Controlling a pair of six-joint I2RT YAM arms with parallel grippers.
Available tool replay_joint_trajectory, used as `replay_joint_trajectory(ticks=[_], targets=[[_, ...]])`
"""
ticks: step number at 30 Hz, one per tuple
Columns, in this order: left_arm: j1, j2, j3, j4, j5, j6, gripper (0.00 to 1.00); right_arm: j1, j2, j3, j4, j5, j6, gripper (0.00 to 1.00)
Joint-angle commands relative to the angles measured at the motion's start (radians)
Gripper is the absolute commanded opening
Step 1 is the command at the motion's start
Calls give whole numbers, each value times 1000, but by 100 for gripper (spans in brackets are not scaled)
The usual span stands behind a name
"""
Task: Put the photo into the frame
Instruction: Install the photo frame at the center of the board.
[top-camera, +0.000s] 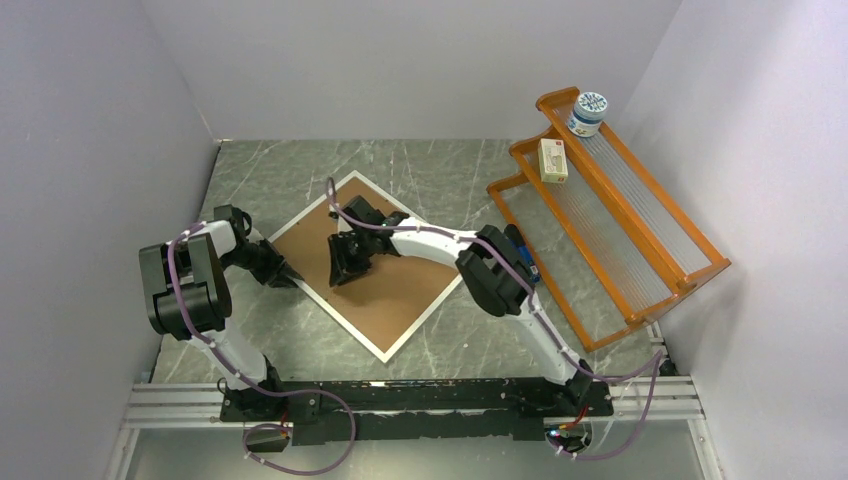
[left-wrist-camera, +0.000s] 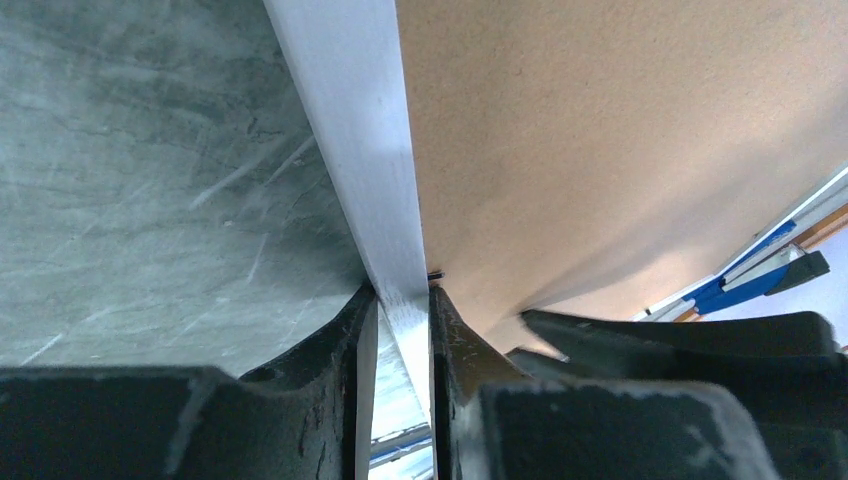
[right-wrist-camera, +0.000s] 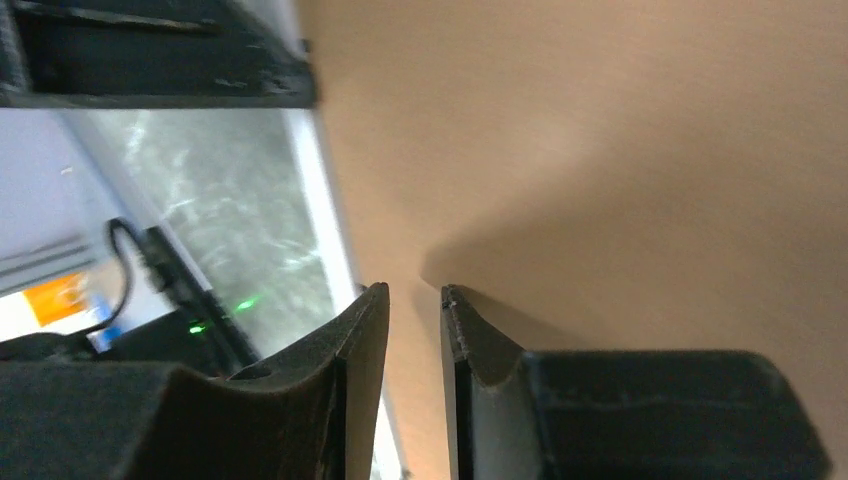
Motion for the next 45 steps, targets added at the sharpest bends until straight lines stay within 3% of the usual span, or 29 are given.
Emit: replay_joint_trajectory(ticks=[1, 7, 12, 17, 21, 27, 29, 34, 45], targets=[[-11, 6, 11, -12, 73, 28, 23, -59, -130, -169, -32, 255, -127, 32], [-38, -25, 65, -12, 239, 52, 48, -49, -281, -359, 120, -150, -175, 34], [-93, -69, 52, -29, 176, 38, 64, -19, -343, -508, 245, -362, -170, 33], [-132, -98, -5, -22, 108, 15, 68, 17, -361, -560, 296, -420, -156, 31], [-145, -107, -39, -17, 66, 0, 63, 30, -338, -563, 288, -391, -144, 29], [-145, -69, -51, -34, -26, 4, 37, 26, -294, -564, 240, -319, -155, 25], [-145, -59, -50, -43, -59, 6, 32, 11, -279, -571, 233, -298, -150, 24], [-144, -51, -35, -75, -132, 30, 27, -7, -262, -569, 217, -270, -150, 21], [-144, -46, -14, -102, -146, 50, 22, -67, -175, -545, 111, -232, -206, 17]])
